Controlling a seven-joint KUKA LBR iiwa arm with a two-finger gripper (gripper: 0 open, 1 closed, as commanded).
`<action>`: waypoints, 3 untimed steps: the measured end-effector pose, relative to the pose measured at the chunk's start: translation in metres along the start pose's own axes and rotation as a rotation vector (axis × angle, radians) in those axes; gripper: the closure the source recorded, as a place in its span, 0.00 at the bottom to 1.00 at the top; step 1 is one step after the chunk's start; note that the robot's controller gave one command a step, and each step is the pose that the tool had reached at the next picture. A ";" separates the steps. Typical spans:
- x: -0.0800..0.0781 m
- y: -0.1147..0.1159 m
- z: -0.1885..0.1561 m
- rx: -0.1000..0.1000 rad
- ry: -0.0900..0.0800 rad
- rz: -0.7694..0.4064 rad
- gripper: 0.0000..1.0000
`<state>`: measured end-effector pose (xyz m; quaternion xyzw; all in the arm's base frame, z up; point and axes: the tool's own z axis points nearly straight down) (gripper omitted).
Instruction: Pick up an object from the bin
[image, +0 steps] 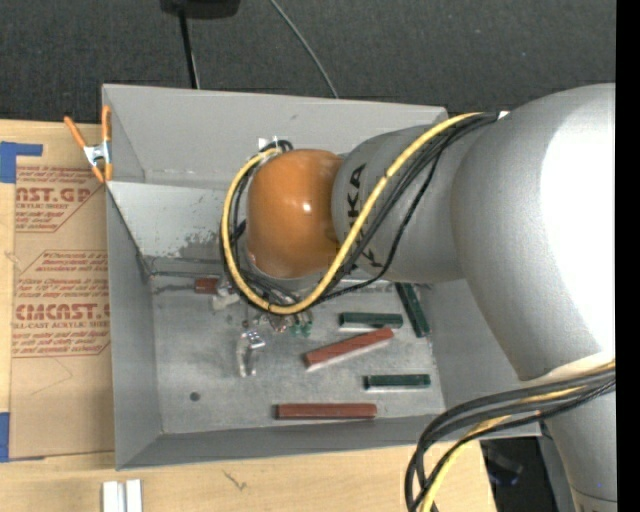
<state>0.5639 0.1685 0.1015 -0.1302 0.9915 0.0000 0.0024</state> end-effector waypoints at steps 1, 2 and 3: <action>0.022 -0.010 0.020 -0.003 0.010 -0.091 0.00; 0.024 -0.030 0.016 -0.003 0.004 -0.070 0.00; 0.006 -0.073 0.014 -0.002 0.004 0.042 0.00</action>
Offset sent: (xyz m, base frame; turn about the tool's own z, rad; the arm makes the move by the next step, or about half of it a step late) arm 0.0143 -0.0603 -0.0315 0.0510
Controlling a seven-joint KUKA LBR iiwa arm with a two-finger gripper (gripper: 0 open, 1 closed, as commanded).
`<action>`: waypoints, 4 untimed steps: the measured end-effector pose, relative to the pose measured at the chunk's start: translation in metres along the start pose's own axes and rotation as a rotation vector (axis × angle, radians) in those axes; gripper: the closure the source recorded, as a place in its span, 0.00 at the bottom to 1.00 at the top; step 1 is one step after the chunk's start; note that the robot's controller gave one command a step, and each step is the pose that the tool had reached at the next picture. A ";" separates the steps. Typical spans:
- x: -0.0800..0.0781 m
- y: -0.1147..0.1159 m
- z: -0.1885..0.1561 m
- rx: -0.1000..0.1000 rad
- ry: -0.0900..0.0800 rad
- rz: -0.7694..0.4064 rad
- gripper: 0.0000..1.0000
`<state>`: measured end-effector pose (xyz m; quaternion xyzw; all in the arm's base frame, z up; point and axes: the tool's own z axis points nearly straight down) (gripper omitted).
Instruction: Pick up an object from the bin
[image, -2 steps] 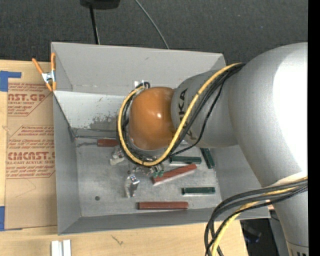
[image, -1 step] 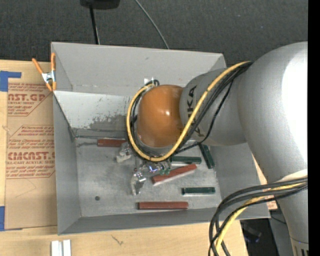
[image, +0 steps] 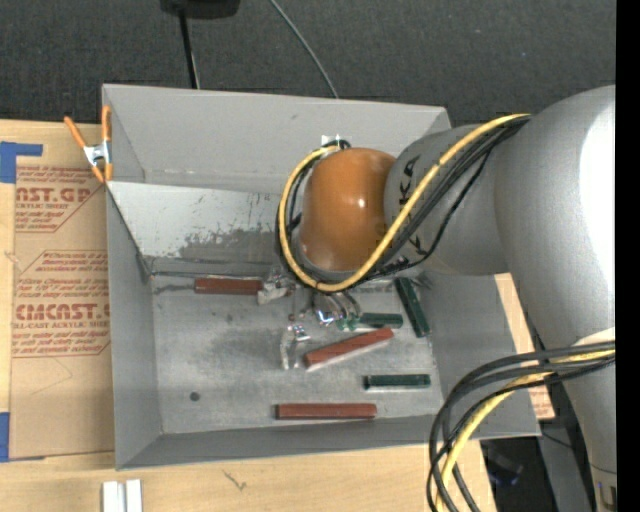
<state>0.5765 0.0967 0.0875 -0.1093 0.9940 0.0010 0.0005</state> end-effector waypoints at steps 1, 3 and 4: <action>0.020 -0.016 0.009 0.003 -0.011 -0.272 0.00; 0.027 -0.070 0.008 0.001 -0.003 -0.274 0.00; 0.003 -0.040 0.009 0.010 -0.015 -0.244 1.00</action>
Offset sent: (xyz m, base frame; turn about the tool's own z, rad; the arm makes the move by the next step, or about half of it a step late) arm -0.0089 -0.0779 -0.0068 -0.2733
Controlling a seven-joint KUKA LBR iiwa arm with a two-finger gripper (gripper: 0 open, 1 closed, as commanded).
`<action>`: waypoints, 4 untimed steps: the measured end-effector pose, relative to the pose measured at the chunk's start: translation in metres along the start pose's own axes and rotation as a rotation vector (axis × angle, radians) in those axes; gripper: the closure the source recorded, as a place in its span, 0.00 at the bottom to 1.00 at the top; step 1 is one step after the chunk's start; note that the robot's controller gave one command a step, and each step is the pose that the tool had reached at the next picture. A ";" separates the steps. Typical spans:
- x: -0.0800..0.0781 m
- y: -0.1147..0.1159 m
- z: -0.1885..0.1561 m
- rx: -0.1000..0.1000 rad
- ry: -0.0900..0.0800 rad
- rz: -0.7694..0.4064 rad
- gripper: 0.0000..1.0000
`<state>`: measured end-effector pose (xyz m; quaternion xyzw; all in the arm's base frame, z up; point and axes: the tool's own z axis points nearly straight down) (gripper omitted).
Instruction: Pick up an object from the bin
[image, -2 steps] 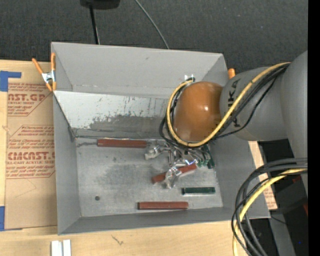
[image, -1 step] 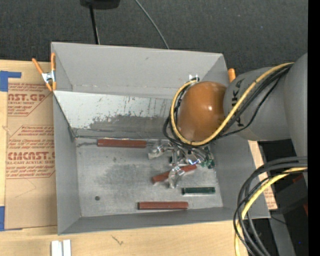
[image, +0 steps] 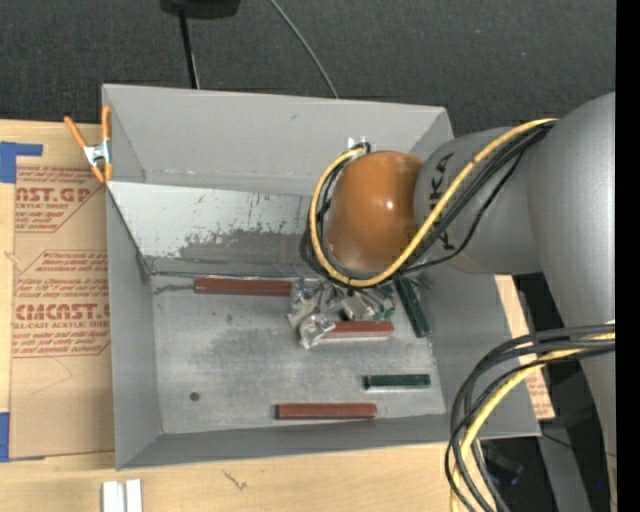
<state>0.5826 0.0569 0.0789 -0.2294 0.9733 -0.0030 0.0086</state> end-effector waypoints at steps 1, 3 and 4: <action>0.000 0.000 0.000 0.000 0.000 0.001 1.00; -0.003 0.009 -0.034 -0.008 0.008 -0.070 1.00; 0.043 -0.016 -0.171 -0.011 0.010 -0.208 1.00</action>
Offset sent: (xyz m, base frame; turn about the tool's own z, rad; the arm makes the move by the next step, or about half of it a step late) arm -0.0189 -0.0377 0.1410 0.0634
